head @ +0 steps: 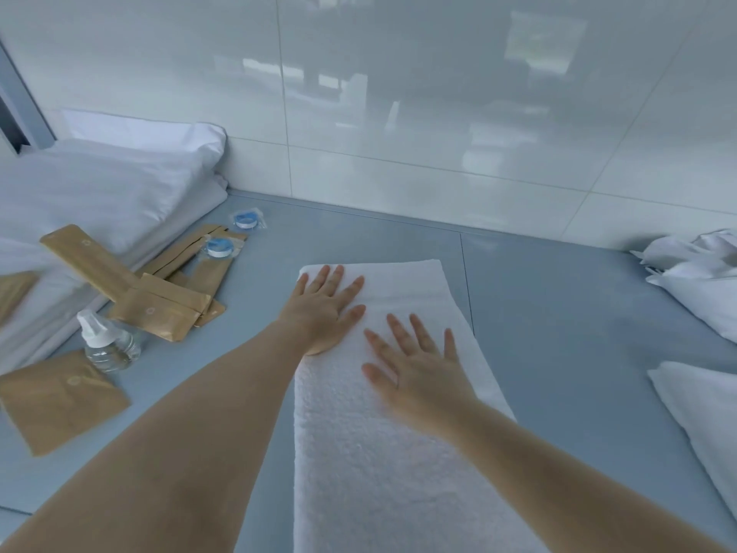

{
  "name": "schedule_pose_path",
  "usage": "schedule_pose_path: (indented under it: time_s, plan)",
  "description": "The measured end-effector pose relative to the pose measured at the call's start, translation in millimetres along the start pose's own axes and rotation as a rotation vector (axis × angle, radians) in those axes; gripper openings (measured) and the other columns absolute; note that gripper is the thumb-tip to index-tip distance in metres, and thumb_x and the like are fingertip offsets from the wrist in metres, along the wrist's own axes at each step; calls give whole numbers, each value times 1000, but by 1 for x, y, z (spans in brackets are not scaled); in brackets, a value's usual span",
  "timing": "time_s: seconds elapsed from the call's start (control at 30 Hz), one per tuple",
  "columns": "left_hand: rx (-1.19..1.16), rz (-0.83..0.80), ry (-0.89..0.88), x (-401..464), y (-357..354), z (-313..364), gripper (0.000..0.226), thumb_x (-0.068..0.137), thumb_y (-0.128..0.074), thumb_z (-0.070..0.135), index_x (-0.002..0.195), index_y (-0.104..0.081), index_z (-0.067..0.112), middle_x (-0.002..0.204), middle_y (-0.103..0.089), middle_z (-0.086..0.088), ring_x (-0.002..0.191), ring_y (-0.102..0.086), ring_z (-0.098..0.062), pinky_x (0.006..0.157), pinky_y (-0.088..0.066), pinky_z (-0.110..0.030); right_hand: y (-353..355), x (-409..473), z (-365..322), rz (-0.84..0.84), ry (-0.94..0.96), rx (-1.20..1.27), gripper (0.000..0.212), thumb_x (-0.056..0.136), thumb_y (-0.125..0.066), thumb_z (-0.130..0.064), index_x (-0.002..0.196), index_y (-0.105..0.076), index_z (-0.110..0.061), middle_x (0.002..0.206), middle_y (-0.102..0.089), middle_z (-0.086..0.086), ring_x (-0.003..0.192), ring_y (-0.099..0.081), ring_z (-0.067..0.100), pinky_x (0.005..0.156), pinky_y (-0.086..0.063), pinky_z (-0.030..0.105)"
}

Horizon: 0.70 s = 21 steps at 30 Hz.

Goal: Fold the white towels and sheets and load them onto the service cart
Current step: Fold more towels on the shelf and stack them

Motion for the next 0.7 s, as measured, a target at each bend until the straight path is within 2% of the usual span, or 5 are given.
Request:
schedule_pose_path:
  time_s: [0.13, 0.33, 0.43, 0.53, 0.7]
  plan:
    - [-7, -4, 19, 2, 4, 1, 54, 100, -9, 52, 151, 4, 40, 161, 11, 3, 147, 14, -16, 118, 11, -40, -17, -15, 1, 50, -118, -15, 66, 79, 9, -73, 142, 17, -54, 156, 23, -17, 143, 26, 17, 111, 22, 54]
    - [-50, 95, 158, -26, 12, 46, 51, 104, -21, 33, 153, -20, 19, 161, -15, -8, 148, -9, -23, 119, -3, -39, -20, -9, -1, 72, -139, -20, 66, 81, 11, -69, 144, 14, -52, 158, 17, -14, 145, 21, 19, 111, 18, 58]
    - [-87, 125, 207, -71, -5, 68, 54, 102, -18, 36, 154, -12, 20, 162, -7, -6, 149, -2, -22, 119, 2, -39, -19, -8, -1, 62, -156, 1, 57, 88, 6, -63, 144, 13, -52, 159, 16, -14, 145, 21, 19, 111, 17, 58]
    - [-121, 137, 232, -116, -22, 79, 62, 97, -9, 48, 154, 1, 25, 162, 5, -4, 148, 9, -19, 117, 11, -36, -19, -8, -1, 65, -160, 6, 53, 93, 0, -59, 144, 12, -52, 159, 16, -13, 145, 21, 20, 111, 17, 58]
    - [-81, 149, 232, -132, -26, 79, 70, 92, -7, 60, 154, 5, 28, 161, 9, -5, 148, 13, -20, 119, 10, -36, -15, -12, 3, 53, -152, 13, 52, 94, -2, -57, 145, 10, -52, 159, 14, -14, 146, 18, 17, 111, 18, 58]
Point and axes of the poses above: each hand's wrist, its own x-axis towards the middle knuckle, its own y-axis out of the back of the hand, z = x × y, the point moved 2 cm from there along x, towards the middle knuckle
